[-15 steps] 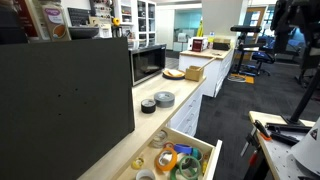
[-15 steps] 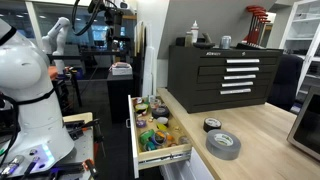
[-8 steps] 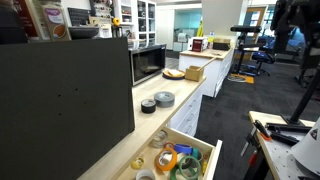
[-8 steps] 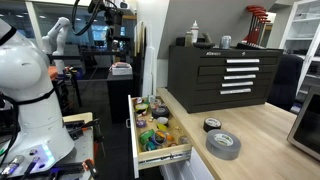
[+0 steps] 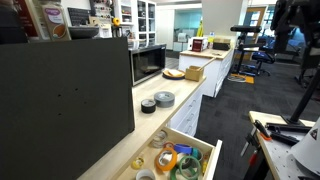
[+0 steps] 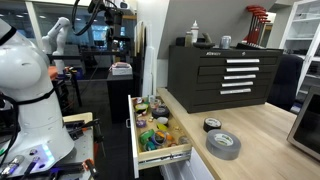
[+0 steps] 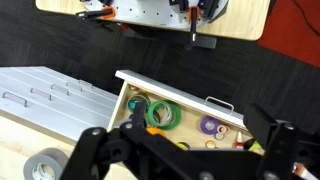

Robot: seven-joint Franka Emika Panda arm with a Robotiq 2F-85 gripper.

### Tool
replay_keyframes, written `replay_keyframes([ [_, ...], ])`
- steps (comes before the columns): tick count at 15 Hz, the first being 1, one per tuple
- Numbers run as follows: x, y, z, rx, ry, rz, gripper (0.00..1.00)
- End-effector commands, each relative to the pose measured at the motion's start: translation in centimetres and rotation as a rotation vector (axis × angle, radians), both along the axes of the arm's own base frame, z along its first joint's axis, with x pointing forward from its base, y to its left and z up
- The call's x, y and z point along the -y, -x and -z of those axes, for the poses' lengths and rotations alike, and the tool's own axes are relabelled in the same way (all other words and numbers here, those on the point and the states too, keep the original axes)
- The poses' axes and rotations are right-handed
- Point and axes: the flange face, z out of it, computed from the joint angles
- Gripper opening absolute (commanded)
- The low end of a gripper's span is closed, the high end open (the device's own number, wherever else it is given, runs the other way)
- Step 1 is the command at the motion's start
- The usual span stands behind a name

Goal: Remove the black masking tape from the countertop and put it in the open drawer

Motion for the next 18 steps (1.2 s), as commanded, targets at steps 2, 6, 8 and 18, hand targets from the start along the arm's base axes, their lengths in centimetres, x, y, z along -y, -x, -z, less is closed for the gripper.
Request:
replay_keyframes([
  [2,0.0,0.0,0.0,-0.001,0.0,0.0,1.0],
  [6,0.0,0.0,0.0,-0.001,0.0,0.0,1.0],
  [8,-0.1,-0.5,0.6,0.013,0.004,-0.019,1.0],
  [18,2.3,-8.4,8.0,0.096,0.015,-0.075,1.0],
])
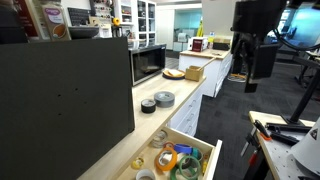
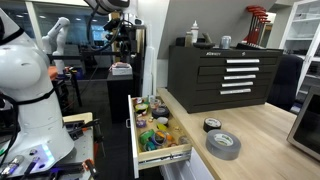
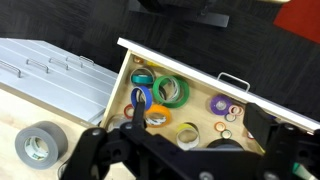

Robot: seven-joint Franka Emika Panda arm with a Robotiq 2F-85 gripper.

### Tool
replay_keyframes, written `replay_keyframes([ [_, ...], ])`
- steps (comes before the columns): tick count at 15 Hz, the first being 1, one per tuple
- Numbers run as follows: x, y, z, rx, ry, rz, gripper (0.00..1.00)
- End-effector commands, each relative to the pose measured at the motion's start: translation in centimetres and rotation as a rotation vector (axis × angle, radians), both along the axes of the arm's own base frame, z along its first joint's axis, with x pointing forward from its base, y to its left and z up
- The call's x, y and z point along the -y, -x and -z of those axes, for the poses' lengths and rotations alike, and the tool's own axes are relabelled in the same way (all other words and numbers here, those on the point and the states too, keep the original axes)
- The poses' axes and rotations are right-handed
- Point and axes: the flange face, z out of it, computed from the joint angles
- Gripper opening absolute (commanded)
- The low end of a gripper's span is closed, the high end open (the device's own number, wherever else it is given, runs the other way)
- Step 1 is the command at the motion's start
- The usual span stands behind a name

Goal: Remove the black masking tape from the countertop and put it in the open drawer

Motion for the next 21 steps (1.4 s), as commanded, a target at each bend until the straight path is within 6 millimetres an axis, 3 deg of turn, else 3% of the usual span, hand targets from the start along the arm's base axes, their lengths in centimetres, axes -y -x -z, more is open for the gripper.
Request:
replay_keyframes([
  [1,1.9,-3.4,2.5,0.028,0.005,-0.039,1.0],
  [6,4.1,-6.5,4.4,0.035,0.055,-0.036,1.0],
  [7,3.5,-5.4,4.7,0.024,0.042,-0.031,1.0],
  [16,3.9,-6.4,5.1,0.028,0.06,-0.026,1.0],
  [21,5.0,-7.9,5.7,0.086,0.051,-0.028,1.0],
])
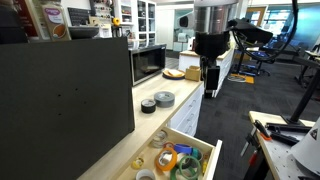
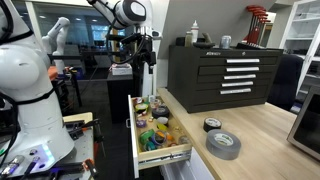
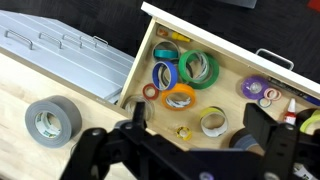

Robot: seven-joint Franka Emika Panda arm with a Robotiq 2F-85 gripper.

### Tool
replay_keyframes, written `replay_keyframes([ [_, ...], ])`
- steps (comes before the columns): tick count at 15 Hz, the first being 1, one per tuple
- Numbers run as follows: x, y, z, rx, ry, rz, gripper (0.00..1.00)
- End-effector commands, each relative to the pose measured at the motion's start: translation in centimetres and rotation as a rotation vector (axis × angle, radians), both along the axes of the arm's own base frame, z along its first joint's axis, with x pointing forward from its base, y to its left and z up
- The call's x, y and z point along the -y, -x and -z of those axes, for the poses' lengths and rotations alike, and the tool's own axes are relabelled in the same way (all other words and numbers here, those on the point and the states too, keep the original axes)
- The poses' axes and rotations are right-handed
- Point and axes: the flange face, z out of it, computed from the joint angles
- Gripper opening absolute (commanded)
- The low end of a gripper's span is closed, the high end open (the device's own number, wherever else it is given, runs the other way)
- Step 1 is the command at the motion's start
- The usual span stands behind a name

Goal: Remove the black masking tape from the countertop and put it in the open drawer

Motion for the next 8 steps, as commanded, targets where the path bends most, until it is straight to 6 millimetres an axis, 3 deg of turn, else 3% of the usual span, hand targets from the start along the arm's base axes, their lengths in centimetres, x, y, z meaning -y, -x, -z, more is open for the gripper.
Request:
replay_keyframes([
  [1,1.4,-1.6,0.8,0.047,0.003,0.012,1.0],
  [8,5.8,-4.9,4.0,0.076,0.066,0.032,1.0],
])
